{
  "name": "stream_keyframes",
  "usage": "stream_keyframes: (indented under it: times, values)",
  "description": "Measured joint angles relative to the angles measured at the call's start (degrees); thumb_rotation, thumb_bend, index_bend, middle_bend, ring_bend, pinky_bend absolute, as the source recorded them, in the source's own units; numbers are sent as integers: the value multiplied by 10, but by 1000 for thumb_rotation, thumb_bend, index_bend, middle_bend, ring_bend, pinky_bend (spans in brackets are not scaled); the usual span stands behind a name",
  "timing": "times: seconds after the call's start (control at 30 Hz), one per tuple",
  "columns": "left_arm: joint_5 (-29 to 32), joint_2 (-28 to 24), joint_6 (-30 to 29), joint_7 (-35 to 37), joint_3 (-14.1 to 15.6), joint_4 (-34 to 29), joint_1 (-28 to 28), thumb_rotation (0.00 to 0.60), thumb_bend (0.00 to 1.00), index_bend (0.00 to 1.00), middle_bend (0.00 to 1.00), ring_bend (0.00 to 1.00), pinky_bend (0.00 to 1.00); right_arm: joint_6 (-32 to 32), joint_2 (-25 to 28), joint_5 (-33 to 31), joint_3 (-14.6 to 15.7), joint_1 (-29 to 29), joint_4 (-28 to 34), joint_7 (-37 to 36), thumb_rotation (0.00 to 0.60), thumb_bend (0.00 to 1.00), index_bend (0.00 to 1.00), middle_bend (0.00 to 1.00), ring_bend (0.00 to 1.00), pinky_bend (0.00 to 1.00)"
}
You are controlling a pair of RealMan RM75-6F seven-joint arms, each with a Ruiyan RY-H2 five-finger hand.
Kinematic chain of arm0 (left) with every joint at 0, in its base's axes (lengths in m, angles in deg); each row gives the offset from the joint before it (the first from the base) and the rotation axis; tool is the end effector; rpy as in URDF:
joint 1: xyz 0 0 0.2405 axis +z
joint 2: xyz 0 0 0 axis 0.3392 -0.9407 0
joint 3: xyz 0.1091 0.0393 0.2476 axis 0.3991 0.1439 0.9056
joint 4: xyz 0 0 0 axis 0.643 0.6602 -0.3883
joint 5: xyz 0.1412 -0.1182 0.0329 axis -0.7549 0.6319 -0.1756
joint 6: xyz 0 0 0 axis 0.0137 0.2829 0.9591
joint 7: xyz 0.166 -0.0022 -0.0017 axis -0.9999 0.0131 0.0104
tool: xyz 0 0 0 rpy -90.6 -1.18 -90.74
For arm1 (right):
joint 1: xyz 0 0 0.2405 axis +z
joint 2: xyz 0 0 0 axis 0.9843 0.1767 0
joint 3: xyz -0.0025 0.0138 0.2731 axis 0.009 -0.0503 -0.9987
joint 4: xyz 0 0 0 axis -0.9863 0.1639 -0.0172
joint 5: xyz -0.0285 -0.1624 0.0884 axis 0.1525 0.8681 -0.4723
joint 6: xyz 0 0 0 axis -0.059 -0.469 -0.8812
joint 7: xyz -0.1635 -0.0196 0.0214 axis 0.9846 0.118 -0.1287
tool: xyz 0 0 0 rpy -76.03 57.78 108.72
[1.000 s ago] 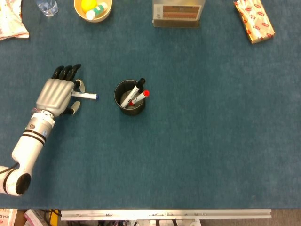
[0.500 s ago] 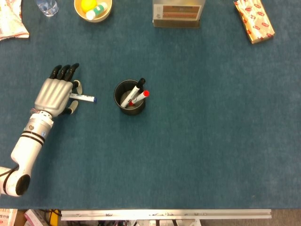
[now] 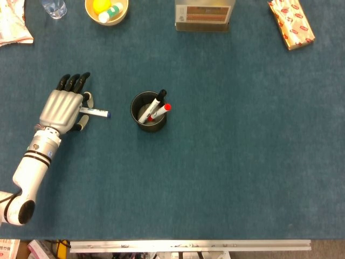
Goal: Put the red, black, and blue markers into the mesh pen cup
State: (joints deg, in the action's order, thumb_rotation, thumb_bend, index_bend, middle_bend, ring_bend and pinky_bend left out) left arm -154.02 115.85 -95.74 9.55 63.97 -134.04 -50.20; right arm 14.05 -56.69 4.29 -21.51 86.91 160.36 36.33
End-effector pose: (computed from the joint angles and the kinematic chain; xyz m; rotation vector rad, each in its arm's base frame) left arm -0.2911 0.3338 -0.0010 -1.7945 -0.9962 -0.6959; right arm -0.2818 -0.2079 0.1973 1.5610 -0.7314 0.9256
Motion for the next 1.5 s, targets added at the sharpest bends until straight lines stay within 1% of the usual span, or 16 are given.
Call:
stream_keyframes:
  times: [0.53,0.93,1.5]
  values:
    - [-7,7,-5,-3,-2,13,6,600,358,506,0,0,11,1,0,0,0,0,-1,-1,600,0,144,175,126,301]
    - [-7,10,-18,-8,-8,14,12,600,358,521,0,0,11,1,-1,-1,0,-1,-2,-2,600,0,144,175,126,301]
    - [-5,4,-58,-27,-28,-37,21,600,357,534,0,0,11,-2,-5,0,0,1,-3,-2,600,0,144,175,126,301]
